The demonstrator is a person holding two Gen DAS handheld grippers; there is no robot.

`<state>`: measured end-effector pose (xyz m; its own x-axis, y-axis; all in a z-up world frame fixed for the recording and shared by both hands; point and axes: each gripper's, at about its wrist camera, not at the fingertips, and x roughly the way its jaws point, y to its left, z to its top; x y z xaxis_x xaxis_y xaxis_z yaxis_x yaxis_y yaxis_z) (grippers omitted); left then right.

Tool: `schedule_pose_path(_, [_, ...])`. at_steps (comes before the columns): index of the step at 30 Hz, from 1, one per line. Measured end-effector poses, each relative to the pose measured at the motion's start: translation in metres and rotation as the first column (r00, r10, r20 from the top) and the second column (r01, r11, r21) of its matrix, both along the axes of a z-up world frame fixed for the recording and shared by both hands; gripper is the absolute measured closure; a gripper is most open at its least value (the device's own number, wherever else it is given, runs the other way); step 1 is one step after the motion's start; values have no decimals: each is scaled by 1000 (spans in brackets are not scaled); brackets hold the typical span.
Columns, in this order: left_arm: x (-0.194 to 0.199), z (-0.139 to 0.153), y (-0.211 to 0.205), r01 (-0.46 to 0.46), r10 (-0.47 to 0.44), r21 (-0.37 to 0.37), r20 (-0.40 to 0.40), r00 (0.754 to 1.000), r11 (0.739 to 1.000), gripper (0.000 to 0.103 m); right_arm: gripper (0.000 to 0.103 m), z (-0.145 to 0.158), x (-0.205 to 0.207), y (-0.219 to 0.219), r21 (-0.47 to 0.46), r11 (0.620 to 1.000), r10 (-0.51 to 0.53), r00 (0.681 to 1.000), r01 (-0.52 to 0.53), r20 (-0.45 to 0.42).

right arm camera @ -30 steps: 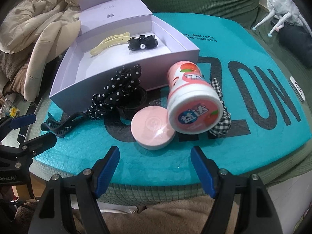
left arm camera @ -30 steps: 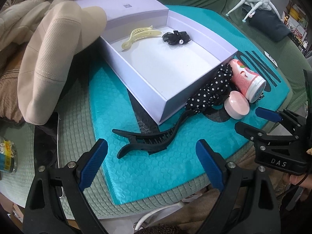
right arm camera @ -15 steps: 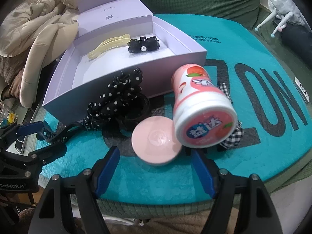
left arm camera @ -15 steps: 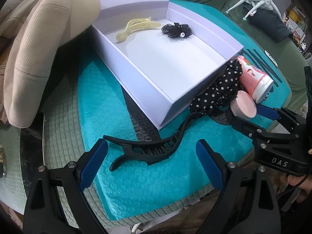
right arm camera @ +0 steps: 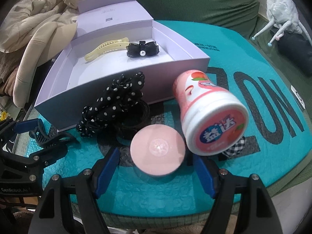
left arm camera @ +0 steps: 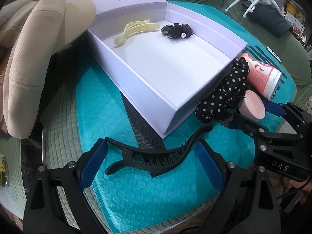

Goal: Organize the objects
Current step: 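Move the left tool toward the black claw clip while the right tool approaches the pink compact, then grasp the black claw clip with the left tool while the right tool grasps the pink compact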

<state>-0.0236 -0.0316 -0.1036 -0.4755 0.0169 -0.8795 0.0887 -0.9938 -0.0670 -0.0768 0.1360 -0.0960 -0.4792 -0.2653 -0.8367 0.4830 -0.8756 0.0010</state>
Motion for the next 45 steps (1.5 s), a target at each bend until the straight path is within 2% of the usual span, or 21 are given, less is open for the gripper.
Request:
schedule_pose_path(5, [1, -1, 0, 3, -3, -6, -20, 1000, 1000, 12, 27, 0, 5, 3, -31, 999, -15, 1000, 15, -21])
schedule_pose_path(8, [2, 0, 0, 1, -2, -21, -30, 1000, 1000, 18, 28, 0, 10, 2, -31, 999, -10, 999, 8, -37])
schedule_pose_path(11, [3, 1, 0, 4, -5, -23, -35, 999, 1000, 27, 37, 0, 13, 3, -46, 999, -5, 999, 3, -46])
schedule_pose_path(16, [5, 5, -3, 8, -9, -6, -45, 999, 1000, 32, 51, 2, 12, 13, -97, 995, -38, 998, 34, -40])
schedule_pose_path(18, [6, 6, -3, 14, -14, -3, -48, 999, 1000, 35, 51, 2, 11, 18, -138, 990, -42, 999, 38, -25])
schedule_pose_path(22, [9, 8, -2, 28, -28, 12, -44, 999, 1000, 40, 51, 4, 14, 20, -159, 987, -36, 999, 31, -25])
schedule_pose_path(25, [13, 10, 1, 46, -45, 22, -38, 998, 999, 48, 51, 4, 17, 20, -179, 984, -19, 1000, 14, -25])
schedule_pose_path(27, [16, 11, 3, 56, -56, 19, -34, 998, 998, 64, 51, 4, 19, 20, -196, 981, -4, 1000, 0, -20])
schedule_pose_path(30, [20, 12, 7, 77, -77, 34, -18, 997, 996, 78, 51, 4, 21, 19, -203, 979, 9, 1000, -12, -19])
schedule_pose_path(35, [26, 16, 8, 94, -94, 38, -13, 996, 995, 83, 51, 3, 21, 21, -219, 976, 16, 1000, -18, -10])
schedule_pose_path(42, [34, 16, 8, 119, -122, 79, 25, 992, 990, 83, 51, 3, 21, 20, -227, 974, 25, 1000, -25, -3])
schedule_pose_path(45, [37, 22, 3, 102, -102, 108, -2, 995, 989, 82, 51, 2, 22, 20, -231, 973, 28, 1000, -27, -1])
